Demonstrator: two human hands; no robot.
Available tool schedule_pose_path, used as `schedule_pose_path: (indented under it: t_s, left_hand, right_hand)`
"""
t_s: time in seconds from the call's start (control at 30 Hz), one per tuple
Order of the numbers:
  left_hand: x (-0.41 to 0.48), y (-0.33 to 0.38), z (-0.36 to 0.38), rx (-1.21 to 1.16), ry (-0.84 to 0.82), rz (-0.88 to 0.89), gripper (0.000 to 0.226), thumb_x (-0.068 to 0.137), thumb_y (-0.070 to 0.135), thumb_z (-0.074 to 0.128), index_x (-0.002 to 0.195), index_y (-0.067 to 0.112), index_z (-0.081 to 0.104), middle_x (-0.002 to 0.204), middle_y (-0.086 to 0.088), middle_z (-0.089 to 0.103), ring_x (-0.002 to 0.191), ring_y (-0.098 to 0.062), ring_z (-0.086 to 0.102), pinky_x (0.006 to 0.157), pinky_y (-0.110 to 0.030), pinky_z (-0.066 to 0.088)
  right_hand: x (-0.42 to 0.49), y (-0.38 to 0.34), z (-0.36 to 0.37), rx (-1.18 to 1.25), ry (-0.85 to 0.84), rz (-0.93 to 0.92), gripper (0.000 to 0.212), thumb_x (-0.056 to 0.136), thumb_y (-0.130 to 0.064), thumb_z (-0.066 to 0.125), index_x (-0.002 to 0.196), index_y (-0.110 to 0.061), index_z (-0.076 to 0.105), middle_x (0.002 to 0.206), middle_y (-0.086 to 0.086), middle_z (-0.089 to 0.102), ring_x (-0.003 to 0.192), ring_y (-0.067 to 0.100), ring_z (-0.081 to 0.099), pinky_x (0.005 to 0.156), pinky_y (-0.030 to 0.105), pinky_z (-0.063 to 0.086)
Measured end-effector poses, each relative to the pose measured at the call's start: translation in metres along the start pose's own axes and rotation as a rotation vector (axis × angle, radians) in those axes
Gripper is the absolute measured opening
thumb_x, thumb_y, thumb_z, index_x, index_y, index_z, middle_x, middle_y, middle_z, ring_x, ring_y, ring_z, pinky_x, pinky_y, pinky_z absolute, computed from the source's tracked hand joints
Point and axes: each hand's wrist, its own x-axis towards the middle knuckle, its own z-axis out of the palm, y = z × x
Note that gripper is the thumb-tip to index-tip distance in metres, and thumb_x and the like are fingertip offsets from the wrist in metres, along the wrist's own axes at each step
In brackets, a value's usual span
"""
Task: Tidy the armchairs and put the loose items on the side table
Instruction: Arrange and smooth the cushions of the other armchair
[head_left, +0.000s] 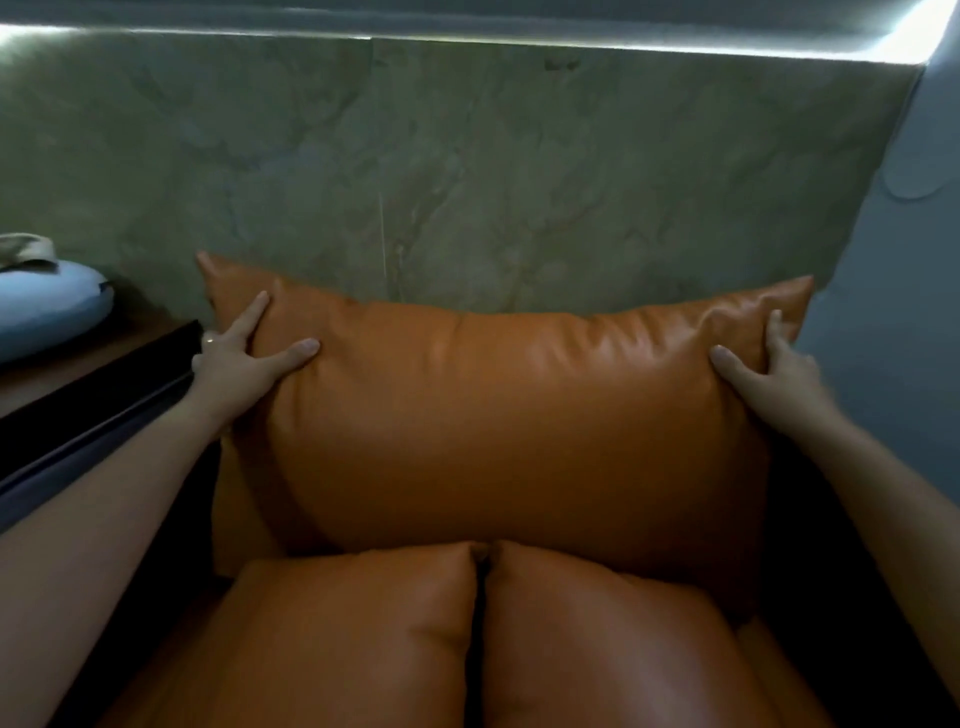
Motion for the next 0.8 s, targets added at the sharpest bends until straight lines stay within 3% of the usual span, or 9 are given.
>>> schedule_pose_path:
  t_s: [0.13,0.2,0.3,0.4,0.53,0.67,0.8]
  left_hand:
    - [-0.010,0.000,0.008,0.100,0.021,-0.048,0.088,0.071,0.082,0.061,0.145,0.065,0.017,0.157,-0.020,0.018,0.142,-0.047,0.019,0.117,-0.057,0.021]
    - [-0.023,-0.003,0.007,0.122,0.034,-0.053,0.089,0.072,0.085,0.053,0.147,0.062,0.013,0.160,-0.020,0.011,0.142,-0.048,0.017,0.116,-0.058,0.021]
    - [-0.044,0.003,0.010,0.273,0.116,-0.042,0.079,0.084,0.082,0.036,0.153,0.052,0.011,0.165,-0.012,-0.012,0.149,-0.044,0.000,0.115,-0.065,0.012]
    - [-0.063,0.029,0.031,0.479,0.141,0.231,0.063,0.096,0.067,0.034,0.153,0.047,0.020,0.167,-0.004,-0.004,0.153,-0.035,-0.006,0.114,-0.069,0.002]
    - [-0.067,0.079,0.076,0.582,-0.077,0.521,0.054,0.100,0.059,0.026,0.152,0.043,0.027,0.165,0.007,0.018,0.154,-0.021,0.006,0.114,-0.070,-0.003]
    - [-0.042,0.106,0.100,0.610,-0.191,0.550,0.056,0.099,0.063,0.017,0.151,0.047,0.029,0.164,0.009,0.022,0.153,-0.018,0.010,0.113,-0.070,-0.005]
    - [-0.012,0.094,0.090,0.635,-0.215,0.573,0.063,0.094,0.072,0.014,0.150,0.048,0.030,0.163,0.005,0.027,0.151,-0.018,0.017,0.120,-0.060,0.003]
  right_hand:
    - [-0.014,-0.005,0.024,0.197,0.042,0.074,0.083,0.092,-0.073,0.041,0.157,-0.046,-0.003,0.157,0.027,0.021,0.141,0.049,0.030,0.116,0.058,0.026]
    - [-0.034,-0.008,0.037,0.211,0.142,0.079,0.073,0.098,-0.067,0.030,0.159,-0.040,0.000,0.161,0.024,0.013,0.147,0.046,0.019,0.117,0.059,0.018]
    - [-0.063,-0.027,0.053,0.030,0.317,-0.025,0.068,0.099,-0.051,0.025,0.160,-0.021,0.017,0.166,0.019,0.008,0.153,0.040,0.002,0.118,0.064,0.004]
    - [-0.087,-0.071,0.068,-0.185,0.192,-0.338,0.066,0.097,-0.055,0.026,0.156,-0.026,0.030,0.166,0.010,0.017,0.154,0.033,0.003,0.118,0.063,-0.001]
    - [-0.093,-0.137,0.089,-0.333,0.030,-0.644,0.054,0.103,-0.054,0.025,0.154,-0.036,0.033,0.161,-0.001,0.032,0.153,0.024,0.016,0.121,0.060,0.001]
    - [-0.062,-0.168,0.097,-0.391,-0.125,-0.677,0.057,0.101,-0.060,0.020,0.154,-0.040,0.029,0.162,-0.003,0.031,0.152,0.023,0.019,0.122,0.055,0.008]
    - [-0.033,-0.157,0.092,-0.446,-0.162,-0.624,0.066,0.096,-0.070,0.014,0.154,-0.041,0.028,0.162,-0.004,0.032,0.150,0.025,0.024,0.122,0.050,0.008]
